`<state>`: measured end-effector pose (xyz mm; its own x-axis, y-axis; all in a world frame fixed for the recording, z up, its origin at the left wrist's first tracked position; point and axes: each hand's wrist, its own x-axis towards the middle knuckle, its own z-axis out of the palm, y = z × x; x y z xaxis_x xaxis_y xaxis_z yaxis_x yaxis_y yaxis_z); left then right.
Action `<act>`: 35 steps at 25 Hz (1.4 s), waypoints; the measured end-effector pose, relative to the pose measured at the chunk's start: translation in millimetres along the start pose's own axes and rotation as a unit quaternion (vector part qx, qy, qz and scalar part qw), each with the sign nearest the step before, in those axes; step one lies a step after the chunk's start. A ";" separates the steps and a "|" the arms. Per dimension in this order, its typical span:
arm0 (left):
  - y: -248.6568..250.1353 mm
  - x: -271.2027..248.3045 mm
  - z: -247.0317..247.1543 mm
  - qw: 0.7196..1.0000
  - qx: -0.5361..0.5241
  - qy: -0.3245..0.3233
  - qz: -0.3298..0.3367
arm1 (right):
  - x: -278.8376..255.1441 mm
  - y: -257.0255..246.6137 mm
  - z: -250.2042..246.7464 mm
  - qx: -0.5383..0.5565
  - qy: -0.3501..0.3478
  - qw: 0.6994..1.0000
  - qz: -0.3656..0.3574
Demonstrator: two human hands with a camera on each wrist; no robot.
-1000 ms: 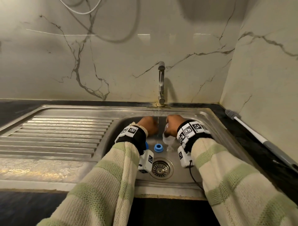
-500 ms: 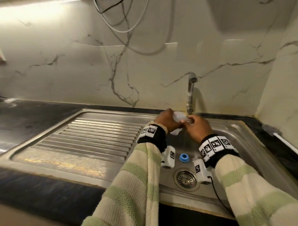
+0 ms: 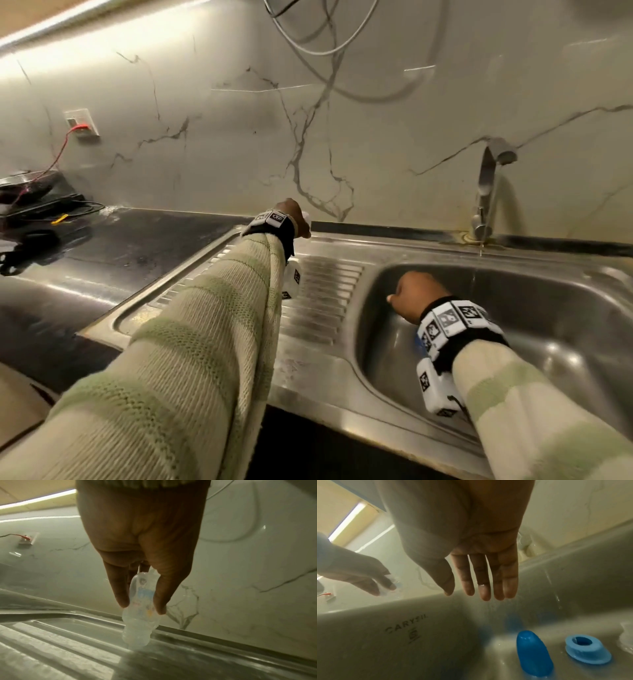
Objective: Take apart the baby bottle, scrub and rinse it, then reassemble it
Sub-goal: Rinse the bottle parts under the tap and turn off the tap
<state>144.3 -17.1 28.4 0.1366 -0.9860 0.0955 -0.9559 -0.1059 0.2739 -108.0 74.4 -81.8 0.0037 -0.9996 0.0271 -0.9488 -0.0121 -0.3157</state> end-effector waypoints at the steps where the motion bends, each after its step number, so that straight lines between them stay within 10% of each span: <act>1: -8.1 6.1 0.7 1.000 0.025 -0.009 0.002 | 2.8 7.8 2.9 -0.009 -0.004 1.000 0.011; 25: -7.9 28.8 -5.1 0.995 0.063 0.046 -0.068 | 9.4 8.0 12.0 0.005 -0.023 1.000 -0.001; 35: 161.2 -101.5 47.3 0.983 -0.006 0.016 0.184 | -22.7 67.7 -32.8 0.030 0.026 0.999 0.035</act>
<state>-36.0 59.9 17.6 -0.2102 -0.9525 0.2205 -0.9387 0.2596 0.2267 -182.7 97.1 -72.6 -0.0792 -0.9955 0.0512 -0.9253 0.0544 -0.3753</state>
